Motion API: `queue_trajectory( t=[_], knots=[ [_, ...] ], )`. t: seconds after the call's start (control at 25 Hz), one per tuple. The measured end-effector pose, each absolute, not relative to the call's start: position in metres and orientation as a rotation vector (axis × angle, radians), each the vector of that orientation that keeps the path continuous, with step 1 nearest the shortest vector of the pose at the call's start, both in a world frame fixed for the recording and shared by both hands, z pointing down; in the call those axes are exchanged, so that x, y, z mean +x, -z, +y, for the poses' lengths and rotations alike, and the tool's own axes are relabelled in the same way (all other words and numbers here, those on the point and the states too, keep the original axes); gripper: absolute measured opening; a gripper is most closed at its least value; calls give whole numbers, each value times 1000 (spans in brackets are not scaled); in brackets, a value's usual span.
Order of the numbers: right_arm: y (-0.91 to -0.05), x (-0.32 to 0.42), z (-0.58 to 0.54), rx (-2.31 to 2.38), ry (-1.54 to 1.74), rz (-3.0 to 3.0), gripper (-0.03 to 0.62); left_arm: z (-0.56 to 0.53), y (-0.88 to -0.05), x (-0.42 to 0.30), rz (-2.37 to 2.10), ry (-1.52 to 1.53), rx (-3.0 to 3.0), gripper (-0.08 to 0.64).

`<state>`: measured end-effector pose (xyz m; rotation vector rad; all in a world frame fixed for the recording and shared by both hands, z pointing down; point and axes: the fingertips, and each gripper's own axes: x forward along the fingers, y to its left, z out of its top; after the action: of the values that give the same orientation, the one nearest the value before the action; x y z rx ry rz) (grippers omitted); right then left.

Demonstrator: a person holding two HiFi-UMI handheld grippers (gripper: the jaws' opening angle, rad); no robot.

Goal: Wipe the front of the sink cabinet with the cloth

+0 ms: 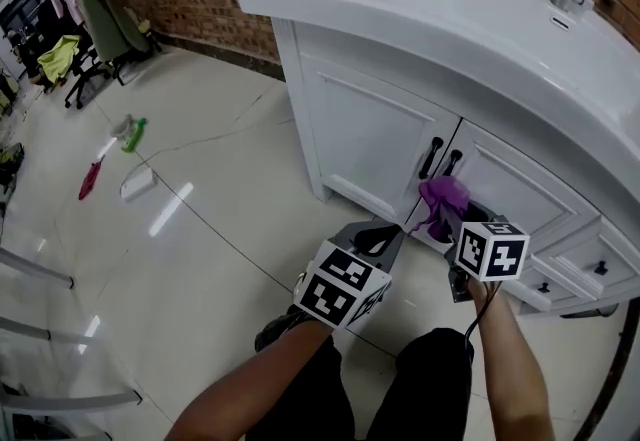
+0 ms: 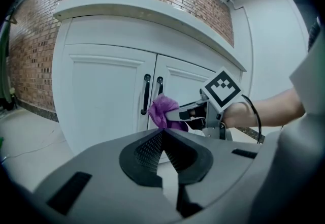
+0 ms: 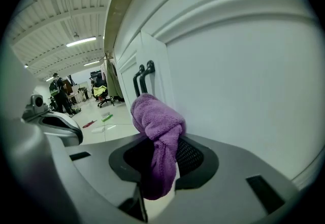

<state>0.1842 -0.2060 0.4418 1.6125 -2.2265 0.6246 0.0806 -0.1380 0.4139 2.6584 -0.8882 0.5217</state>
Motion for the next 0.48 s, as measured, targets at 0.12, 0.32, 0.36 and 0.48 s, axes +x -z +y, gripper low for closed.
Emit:
queue_trajectory(
  t=[0.12,0.32,0.36,0.48],
  knots=[
    [-457,185,-209,1610,-652,-2214,118,-142,-420,82,-880,-537,2657,5],
    [-481,182,-209,1591,-702,-2189,118,-144,-430,80,-875,-564,2643,5],
    [-487,182,-208,1587,-716,-2180,118,-145,-431,80,-873,-569,2642,5],
    [-509,182,-208,1579,-768,-2149,117,-145,-435,79,-865,-589,2641,5]
  ],
)
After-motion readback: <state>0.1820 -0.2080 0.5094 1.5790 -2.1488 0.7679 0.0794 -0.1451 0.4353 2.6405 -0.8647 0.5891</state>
